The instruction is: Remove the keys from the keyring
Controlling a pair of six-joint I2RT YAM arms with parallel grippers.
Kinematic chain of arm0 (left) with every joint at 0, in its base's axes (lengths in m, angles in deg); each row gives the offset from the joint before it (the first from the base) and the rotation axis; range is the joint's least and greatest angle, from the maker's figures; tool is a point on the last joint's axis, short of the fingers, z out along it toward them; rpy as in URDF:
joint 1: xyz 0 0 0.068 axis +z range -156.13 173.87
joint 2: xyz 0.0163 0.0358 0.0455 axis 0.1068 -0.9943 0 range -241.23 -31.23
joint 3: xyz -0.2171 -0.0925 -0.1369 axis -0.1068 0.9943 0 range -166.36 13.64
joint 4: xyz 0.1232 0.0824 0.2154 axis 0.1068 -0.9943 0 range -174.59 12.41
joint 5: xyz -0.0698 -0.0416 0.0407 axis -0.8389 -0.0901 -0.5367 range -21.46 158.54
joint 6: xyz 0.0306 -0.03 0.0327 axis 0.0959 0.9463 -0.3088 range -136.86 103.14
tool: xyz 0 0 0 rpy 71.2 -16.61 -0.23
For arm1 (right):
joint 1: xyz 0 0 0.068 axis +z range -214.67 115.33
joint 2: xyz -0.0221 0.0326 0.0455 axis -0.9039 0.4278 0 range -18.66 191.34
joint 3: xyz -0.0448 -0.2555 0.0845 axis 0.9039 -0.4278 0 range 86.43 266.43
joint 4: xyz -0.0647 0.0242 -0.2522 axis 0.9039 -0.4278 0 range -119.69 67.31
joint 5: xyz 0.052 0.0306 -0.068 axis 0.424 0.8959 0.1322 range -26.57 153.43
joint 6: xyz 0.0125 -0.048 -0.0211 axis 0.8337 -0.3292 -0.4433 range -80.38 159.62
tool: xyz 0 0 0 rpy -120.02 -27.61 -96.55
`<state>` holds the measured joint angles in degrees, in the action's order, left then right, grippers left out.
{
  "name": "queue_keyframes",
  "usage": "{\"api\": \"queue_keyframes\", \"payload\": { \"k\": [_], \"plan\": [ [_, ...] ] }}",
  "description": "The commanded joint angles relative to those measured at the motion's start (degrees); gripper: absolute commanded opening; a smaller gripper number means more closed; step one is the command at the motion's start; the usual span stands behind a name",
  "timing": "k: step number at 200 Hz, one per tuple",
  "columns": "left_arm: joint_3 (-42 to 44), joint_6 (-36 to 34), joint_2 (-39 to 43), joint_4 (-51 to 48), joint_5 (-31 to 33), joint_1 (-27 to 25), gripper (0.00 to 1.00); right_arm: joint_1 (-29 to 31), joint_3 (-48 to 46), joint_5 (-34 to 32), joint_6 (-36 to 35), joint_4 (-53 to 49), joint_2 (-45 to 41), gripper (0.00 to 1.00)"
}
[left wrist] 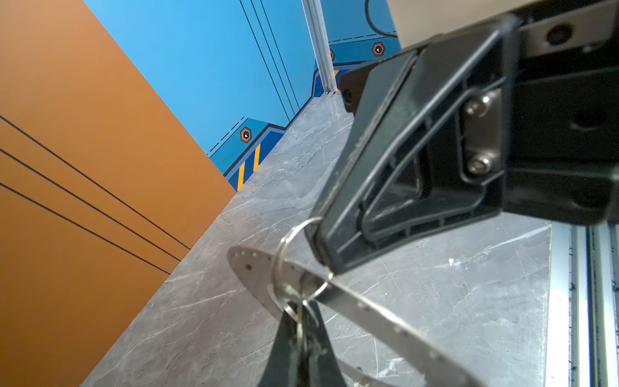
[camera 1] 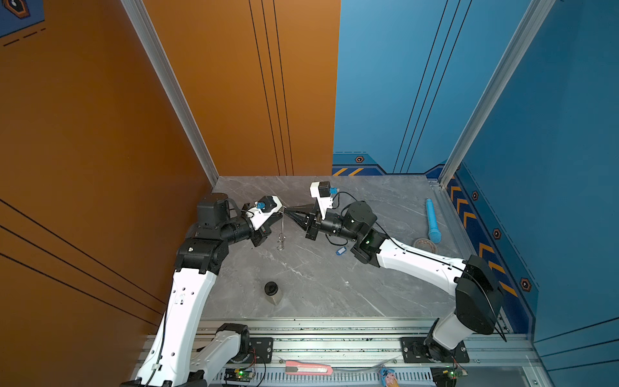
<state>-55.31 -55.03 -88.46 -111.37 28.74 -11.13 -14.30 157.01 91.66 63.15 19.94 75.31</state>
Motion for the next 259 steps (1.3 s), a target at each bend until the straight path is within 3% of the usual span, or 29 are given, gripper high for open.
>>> {"api": "queue_keyframes", "payload": {
  "k": [1,41,78,98,131,149,193,219,259],
  "plan": [
    [0.10,1.69,-0.60,-0.98,-1.87,-0.79,0.00,0.77,0.12,-2.74,2.00,7.11,0.11,0.00],
    [-0.10,3.01,0.17,-1.00,-2.79,-1.21,0.00,1.10,-0.70,-5.02,3.48,8.95,0.81,0.00],
    [1.18,1.48,1.72,-1.02,3.46,-0.38,0.00,0.87,-1.32,-5.37,3.52,8.78,0.26,0.00],
    [1.32,1.69,2.75,-0.91,7.00,1.08,0.00,0.44,-2.47,-5.32,0.35,5.09,-1.63,0.00],
    [2.29,4.56,3.20,-0.59,4.56,2.80,0.00,-0.79,-5.60,-5.67,-4.56,-1.22,-5.78,0.00],
    [5.59,10.00,2.95,2.57,2.82,2.22,0.00,-1.70,-7.73,-6.60,-9.04,-7.37,-8.77,0.00],
    [19.59,24.49,1.59,22.35,9.45,-5.66,0.00,-5.60,-12.05,-9.13,-16.25,-20.88,-16.63,0.00],
    [23.22,28.29,-5.58,29.68,14.65,-12.64,0.00,-8.80,-13.46,-10.71,-19.41,-28.33,-21.17,0.00],
    [26.63,34.61,-17.22,39.43,20.85,-18.84,0.00,-14.67,-14.46,-12.98,-22.96,-37.05,-26.48,0.00]
  ]
}}
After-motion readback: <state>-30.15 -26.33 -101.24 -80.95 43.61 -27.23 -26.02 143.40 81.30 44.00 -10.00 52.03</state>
